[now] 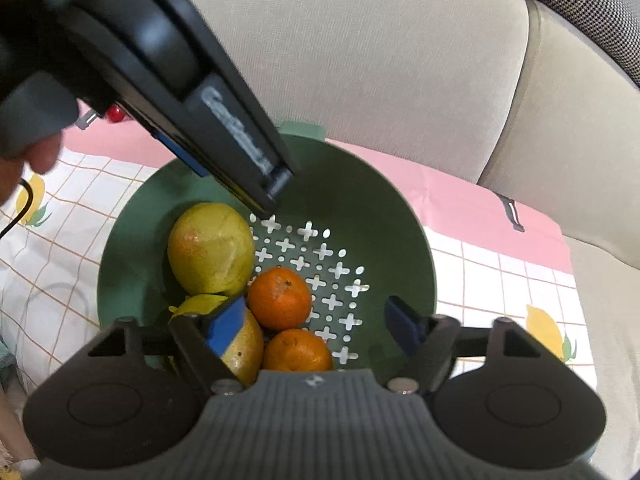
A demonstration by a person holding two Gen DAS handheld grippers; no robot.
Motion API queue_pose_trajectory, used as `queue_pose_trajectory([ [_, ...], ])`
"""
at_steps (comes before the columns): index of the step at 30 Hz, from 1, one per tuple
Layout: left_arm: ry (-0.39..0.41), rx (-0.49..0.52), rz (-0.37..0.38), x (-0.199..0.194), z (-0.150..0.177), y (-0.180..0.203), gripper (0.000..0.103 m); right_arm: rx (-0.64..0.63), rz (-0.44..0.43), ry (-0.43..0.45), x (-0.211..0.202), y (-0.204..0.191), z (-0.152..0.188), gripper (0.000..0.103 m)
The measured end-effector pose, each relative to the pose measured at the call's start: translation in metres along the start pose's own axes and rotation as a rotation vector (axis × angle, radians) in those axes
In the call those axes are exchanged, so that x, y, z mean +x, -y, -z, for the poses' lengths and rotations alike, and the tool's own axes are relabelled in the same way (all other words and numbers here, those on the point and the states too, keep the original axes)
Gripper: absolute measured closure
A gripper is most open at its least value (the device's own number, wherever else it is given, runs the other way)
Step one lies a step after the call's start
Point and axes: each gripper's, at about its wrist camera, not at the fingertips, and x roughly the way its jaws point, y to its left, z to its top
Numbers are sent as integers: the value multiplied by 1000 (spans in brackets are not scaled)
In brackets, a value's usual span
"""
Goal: Organize fruits
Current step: 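Withdraw both tools from the colander toward the remaining fruits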
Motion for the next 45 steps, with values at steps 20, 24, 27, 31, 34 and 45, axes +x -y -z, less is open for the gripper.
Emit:
queue_pose_trajectory([
  [20, 246, -188, 3, -110, 40, -55, 36, 20, -16, 110, -53, -31, -17, 7],
  [24, 263, -208, -64, -118, 48, -71, 36, -66, -24, 173, -65, -56, -24, 7],
  [27, 272, -241, -79, -123, 57, -86, 36, -88, -54, 184, -69, -72, -31, 7],
  [31, 279, -293, -91, -128, 70, -108, 36, -95, -126, 168, -64, -91, -39, 7],
  [34, 282, -330, -102, -130, 77, -124, 36, -104, -168, 146, -57, -108, -46, 7],
  [45, 273, -421, -110, -119, 86, -169, 36, -111, -240, 72, -27, -140, -70, 7],
])
